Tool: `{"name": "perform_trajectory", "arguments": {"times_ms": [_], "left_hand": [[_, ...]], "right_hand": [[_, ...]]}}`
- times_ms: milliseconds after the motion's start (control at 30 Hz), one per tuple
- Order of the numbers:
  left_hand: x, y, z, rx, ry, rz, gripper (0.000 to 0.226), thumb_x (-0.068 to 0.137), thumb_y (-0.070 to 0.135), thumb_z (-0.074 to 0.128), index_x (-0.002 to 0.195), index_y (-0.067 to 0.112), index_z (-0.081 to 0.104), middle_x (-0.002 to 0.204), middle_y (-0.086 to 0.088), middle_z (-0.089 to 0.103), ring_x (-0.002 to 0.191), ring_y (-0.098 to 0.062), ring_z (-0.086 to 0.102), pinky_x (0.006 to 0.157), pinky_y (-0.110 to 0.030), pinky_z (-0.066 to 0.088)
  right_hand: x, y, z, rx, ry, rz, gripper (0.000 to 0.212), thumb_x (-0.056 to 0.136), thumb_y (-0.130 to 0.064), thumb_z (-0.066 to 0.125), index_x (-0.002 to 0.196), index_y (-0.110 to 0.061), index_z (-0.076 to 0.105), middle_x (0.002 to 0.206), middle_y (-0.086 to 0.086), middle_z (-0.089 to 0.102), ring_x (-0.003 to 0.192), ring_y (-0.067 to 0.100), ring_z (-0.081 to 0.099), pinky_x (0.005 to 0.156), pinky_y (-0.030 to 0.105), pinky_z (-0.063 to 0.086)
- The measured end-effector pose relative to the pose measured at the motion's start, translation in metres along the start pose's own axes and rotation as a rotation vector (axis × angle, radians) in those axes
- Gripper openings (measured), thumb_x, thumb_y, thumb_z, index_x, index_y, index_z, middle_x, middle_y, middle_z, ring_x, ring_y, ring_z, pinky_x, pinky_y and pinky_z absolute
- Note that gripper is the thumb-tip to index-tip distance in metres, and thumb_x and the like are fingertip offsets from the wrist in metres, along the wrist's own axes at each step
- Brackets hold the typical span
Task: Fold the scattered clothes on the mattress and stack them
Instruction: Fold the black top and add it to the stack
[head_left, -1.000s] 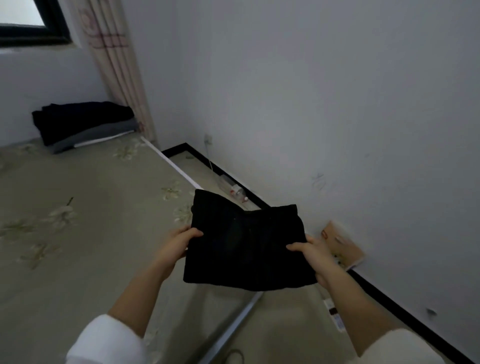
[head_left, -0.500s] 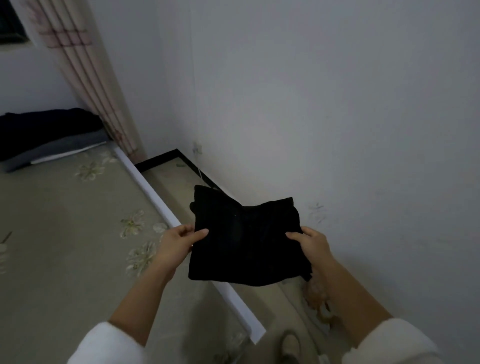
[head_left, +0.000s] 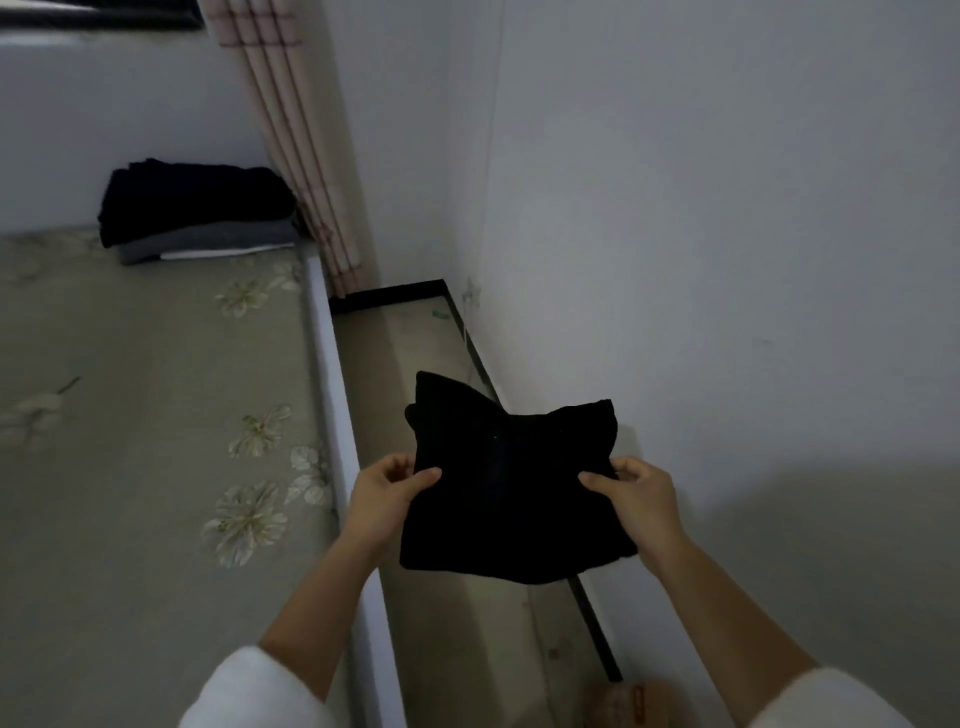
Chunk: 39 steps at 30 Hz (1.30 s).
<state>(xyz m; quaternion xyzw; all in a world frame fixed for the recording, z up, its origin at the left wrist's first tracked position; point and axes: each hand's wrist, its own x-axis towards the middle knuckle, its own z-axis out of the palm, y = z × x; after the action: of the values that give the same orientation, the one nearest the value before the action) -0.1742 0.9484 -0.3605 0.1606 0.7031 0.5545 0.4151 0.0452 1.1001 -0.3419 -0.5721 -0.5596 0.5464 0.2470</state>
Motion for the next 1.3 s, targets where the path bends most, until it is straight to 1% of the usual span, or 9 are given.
{"name": "perform_trajectory", "arguments": {"times_ms": [100,267,500,600,733,833,933,1033,1300], "left_hand": [[0.023,0.007,-0.003,-0.045,0.083,-0.005,0.016,0.082,0.011,0.071,0.093,0.001,0.065,0.09,-0.013,0.071,0.081,-0.022,0.07,0.066,-0.023,0.053],[0.073,0.022,-0.031,-0.09,0.212,0.001,0.017,0.083,0.012,0.071,0.095,0.001,0.067,0.091,-0.014,0.071,0.084,-0.026,0.07,0.072,-0.029,0.054],[0.19,0.072,-0.089,-0.129,0.314,0.06,0.019,0.089,0.019,0.065,0.094,0.001,0.067,0.087,-0.011,0.072,0.082,-0.022,0.071,0.068,-0.026,0.056],[0.253,0.102,-0.127,-0.132,0.343,0.065,0.024,0.089,0.018,0.065,0.098,-0.005,0.064,0.083,-0.009,0.07,0.075,-0.016,0.07,0.06,-0.018,0.052],[0.316,0.144,-0.176,-0.13,0.404,0.08,0.025,0.09,0.018,0.064,0.099,-0.005,0.063,0.086,-0.012,0.069,0.072,-0.016,0.068,0.059,-0.018,0.053],[0.354,0.167,-0.212,-0.152,0.44,0.078,0.025,0.09,0.02,0.064,0.099,-0.003,0.063,0.093,-0.017,0.069,0.077,-0.02,0.068,0.064,-0.023,0.056],[0.389,0.186,-0.244,-0.181,0.464,0.076,0.022,0.09,0.018,0.062,0.1,-0.002,0.063,0.091,-0.015,0.069,0.077,-0.02,0.068,0.067,-0.026,0.055],[0.425,0.2,-0.271,-0.196,0.512,0.068,0.025,0.09,0.019,0.063,0.101,-0.003,0.062,0.095,-0.02,0.068,0.082,-0.025,0.067,0.072,-0.032,0.053],[0.549,0.24,-0.349,-0.241,0.63,0.025,0.018,0.09,0.019,0.064,0.1,0.005,0.066,0.095,-0.014,0.07,0.087,-0.027,0.069,0.072,-0.033,0.055]], "right_hand": [[0.035,-0.012,0.025,-0.021,-0.092,0.018,0.005,0.08,-0.006,0.072,0.082,-0.003,0.069,0.082,0.011,0.072,0.073,0.023,0.069,0.066,0.03,0.055],[0.092,-0.046,0.079,-0.032,-0.233,-0.023,0.004,0.083,-0.005,0.07,0.08,-0.008,0.07,0.079,0.006,0.072,0.071,0.019,0.068,0.059,0.023,0.052],[0.212,-0.127,0.191,-0.093,-0.376,-0.073,0.005,0.084,-0.008,0.069,0.088,-0.009,0.071,0.085,0.005,0.072,0.078,0.019,0.069,0.068,0.025,0.054],[0.261,-0.173,0.253,-0.108,-0.422,-0.096,0.003,0.084,-0.009,0.07,0.084,-0.012,0.07,0.078,0.0,0.07,0.072,0.013,0.067,0.058,0.016,0.051],[0.303,-0.227,0.33,-0.064,-0.451,-0.108,0.022,0.084,-0.005,0.069,0.072,-0.021,0.06,0.07,-0.008,0.063,0.064,0.005,0.059,0.048,0.007,0.044],[0.325,-0.261,0.376,-0.075,-0.477,-0.118,0.028,0.085,-0.006,0.069,0.069,-0.025,0.057,0.071,-0.01,0.06,0.065,0.002,0.056,0.053,0.011,0.044],[0.353,-0.288,0.423,-0.126,-0.524,-0.125,0.006,0.083,-0.012,0.073,0.084,-0.015,0.068,0.087,0.005,0.07,0.077,0.015,0.066,0.07,0.025,0.053],[0.379,-0.315,0.469,-0.141,-0.548,-0.119,0.026,0.08,-0.015,0.075,0.104,-0.01,0.066,0.101,0.005,0.068,0.092,0.021,0.066,0.087,0.033,0.053],[0.479,-0.377,0.598,-0.229,-0.671,-0.081,0.015,0.078,-0.008,0.07,0.092,-0.002,0.071,0.091,0.014,0.071,0.083,0.027,0.068,0.076,0.035,0.057]]}}
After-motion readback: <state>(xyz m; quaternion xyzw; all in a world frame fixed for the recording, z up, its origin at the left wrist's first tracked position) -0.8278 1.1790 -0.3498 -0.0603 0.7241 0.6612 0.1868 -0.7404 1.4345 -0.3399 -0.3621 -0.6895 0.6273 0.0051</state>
